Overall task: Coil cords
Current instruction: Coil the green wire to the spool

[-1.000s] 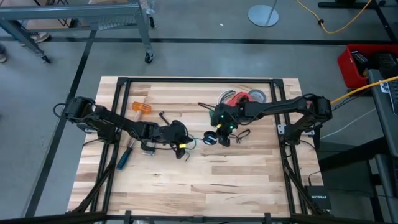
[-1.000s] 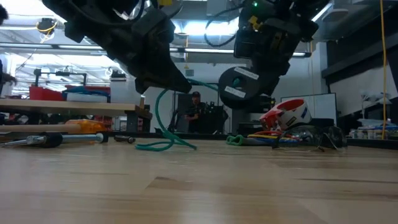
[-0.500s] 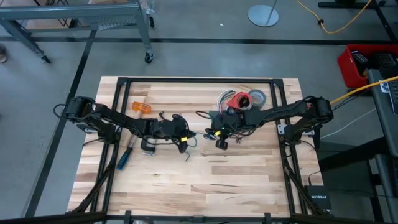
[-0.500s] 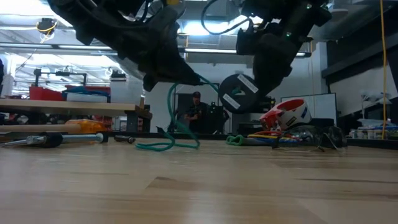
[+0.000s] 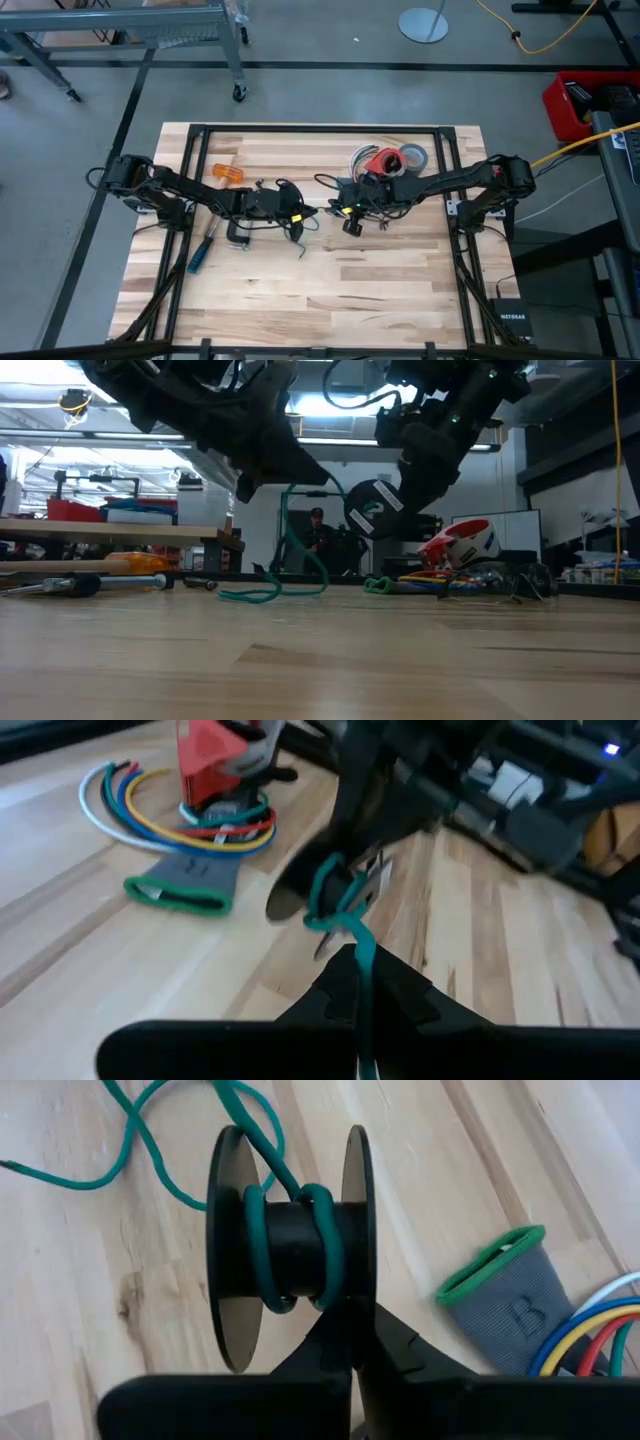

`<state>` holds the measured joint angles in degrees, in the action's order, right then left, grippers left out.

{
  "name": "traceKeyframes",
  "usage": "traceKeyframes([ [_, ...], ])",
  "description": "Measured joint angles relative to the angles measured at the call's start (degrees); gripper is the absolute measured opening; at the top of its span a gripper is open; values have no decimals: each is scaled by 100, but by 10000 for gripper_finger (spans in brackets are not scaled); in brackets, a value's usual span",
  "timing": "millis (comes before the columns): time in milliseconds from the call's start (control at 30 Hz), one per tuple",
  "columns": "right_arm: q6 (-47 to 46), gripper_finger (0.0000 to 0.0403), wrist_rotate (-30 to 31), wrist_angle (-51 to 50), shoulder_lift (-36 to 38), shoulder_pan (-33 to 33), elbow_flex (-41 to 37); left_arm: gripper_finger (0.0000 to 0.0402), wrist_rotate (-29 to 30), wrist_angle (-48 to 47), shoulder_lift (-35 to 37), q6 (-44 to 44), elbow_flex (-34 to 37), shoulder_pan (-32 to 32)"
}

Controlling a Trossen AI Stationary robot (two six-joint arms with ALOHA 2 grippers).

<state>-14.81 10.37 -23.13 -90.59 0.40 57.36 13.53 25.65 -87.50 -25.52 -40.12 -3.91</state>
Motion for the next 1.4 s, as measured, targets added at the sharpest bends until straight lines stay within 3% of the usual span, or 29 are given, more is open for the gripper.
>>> traceKeyframes([
  [167, -20, 3, 0, 159, 0, 0, 0, 1, -6, 369, 0, -2, 0, 123],
  [533, -385, 3, -42, 1637, -2, -3, -7, 1, 6, 1260, 20, -155, -4, 10],
  [667, -573, 3, 253, 1967, -2, -7, -2, 1, -4, 1438, 15, -63, -7, -20],
  [1067, -634, 3, 459, 3233, -98, -4, 4, 1, 7, 1402, 13, 488, -9, -90],
  [1400, -592, 3, 243, 3310, -98, 2, 4, 1, 45, 1181, 13, 1248, -11, -301],
])
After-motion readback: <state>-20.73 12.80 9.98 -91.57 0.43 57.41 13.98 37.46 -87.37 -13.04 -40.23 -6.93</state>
